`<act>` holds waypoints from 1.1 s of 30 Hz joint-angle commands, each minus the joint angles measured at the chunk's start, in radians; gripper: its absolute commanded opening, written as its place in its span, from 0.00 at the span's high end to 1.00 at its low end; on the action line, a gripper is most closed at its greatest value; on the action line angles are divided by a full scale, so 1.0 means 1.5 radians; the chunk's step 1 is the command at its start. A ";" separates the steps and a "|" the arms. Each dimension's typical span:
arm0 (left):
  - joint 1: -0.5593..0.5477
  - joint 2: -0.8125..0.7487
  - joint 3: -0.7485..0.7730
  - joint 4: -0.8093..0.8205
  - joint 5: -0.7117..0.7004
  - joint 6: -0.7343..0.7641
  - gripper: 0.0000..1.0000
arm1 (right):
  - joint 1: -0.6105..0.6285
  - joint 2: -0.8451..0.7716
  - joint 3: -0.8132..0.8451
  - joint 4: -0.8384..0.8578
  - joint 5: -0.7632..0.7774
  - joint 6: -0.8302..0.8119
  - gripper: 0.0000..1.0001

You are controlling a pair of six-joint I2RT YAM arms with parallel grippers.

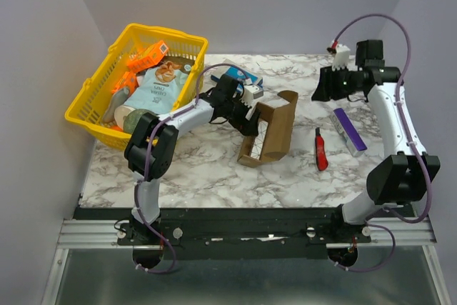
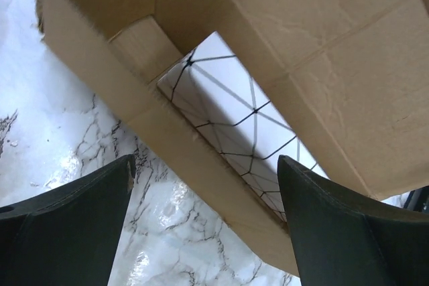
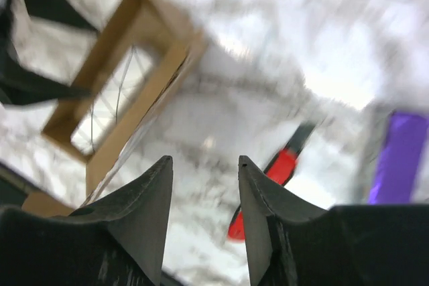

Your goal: Unpack the express box

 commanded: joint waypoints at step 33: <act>0.007 -0.051 -0.008 -0.043 0.047 0.019 0.06 | 0.292 0.085 0.017 0.137 -0.133 -0.426 0.77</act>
